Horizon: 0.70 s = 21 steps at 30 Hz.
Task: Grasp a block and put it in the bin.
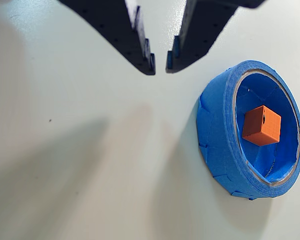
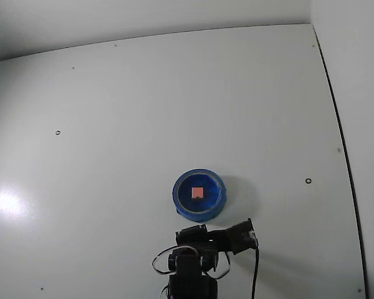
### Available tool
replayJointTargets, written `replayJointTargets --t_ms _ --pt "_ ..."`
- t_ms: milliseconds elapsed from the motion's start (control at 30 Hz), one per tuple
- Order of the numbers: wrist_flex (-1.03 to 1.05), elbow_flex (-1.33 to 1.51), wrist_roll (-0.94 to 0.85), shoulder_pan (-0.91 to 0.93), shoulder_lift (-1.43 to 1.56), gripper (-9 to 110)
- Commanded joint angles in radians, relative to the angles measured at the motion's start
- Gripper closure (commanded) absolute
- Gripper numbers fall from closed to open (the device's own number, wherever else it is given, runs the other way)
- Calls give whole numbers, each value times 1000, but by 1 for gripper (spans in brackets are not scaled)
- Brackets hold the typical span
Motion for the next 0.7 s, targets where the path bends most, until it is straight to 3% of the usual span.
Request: replayJointTargets --t_ms 0,667 --pt "-6 -14 2 2 14 99" --pt "-6 -14 2 2 14 99"
